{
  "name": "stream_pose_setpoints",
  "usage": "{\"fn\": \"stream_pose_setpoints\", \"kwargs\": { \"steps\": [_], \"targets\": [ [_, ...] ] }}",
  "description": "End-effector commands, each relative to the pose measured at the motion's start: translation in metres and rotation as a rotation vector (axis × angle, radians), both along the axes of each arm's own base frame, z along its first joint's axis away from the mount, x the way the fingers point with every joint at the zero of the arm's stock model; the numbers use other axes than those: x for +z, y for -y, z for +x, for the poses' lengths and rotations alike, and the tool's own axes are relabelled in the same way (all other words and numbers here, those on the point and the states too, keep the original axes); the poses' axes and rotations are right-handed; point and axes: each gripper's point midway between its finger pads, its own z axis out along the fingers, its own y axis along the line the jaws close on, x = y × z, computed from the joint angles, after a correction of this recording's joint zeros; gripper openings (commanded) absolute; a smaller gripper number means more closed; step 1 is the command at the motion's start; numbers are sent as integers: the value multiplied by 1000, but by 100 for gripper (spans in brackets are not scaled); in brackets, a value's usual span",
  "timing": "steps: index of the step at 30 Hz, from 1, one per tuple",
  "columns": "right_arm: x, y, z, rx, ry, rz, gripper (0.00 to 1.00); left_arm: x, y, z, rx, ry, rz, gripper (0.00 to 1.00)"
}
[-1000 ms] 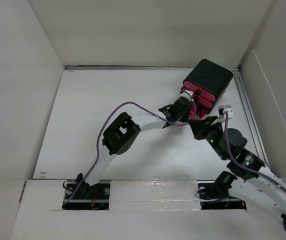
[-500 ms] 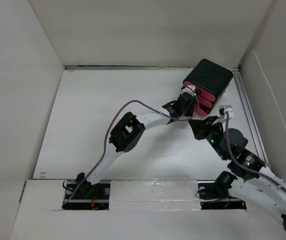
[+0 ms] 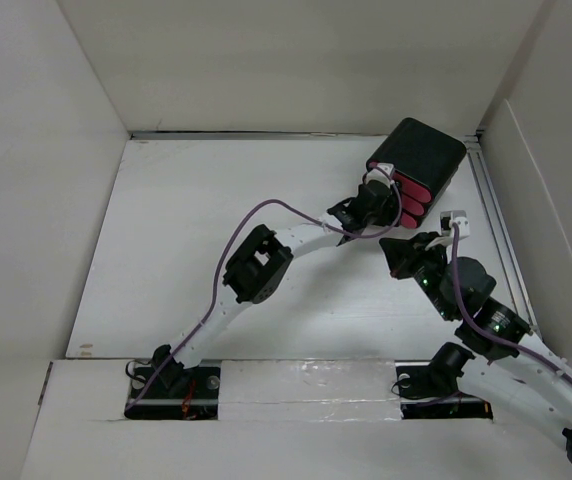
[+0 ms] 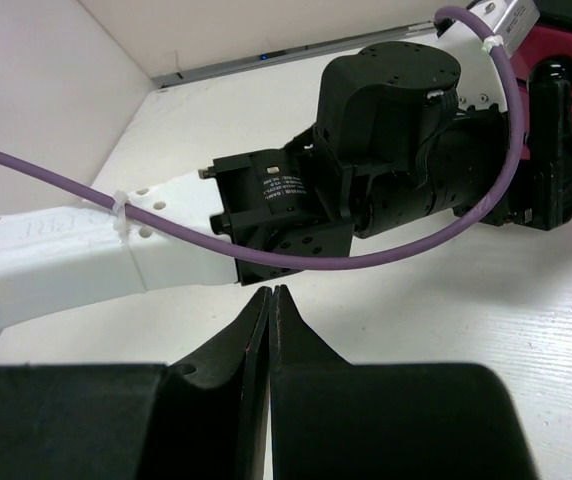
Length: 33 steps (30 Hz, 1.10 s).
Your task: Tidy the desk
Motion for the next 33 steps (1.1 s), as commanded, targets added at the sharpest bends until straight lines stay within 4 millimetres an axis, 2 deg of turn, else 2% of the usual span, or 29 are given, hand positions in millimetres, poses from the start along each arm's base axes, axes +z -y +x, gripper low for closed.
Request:
{"fn": "stream_pose_setpoints", "kwargs": {
  "steps": [1, 8, 19, 26, 32, 33],
  "targets": [
    [28, 9, 1, -33, 57, 37, 4, 31, 13, 8, -9, 43, -86, 60],
    [29, 10, 1, -36, 59, 36, 4, 27, 16, 9, -16, 48, -93, 60],
    [28, 10, 2, -41, 61, 42, 4, 21, 20, 11, -16, 60, -126, 73],
    [26, 9, 2, -39, 57, 37, 4, 15, 20, 13, -2, 62, -134, 73],
    [26, 8, 3, -39, 56, 36, 4, 19, 20, 10, -11, 75, -163, 68],
    [27, 9, 3, -41, 56, 36, 5, 34, 21, 9, -19, 99, -197, 69]
  ]
}}
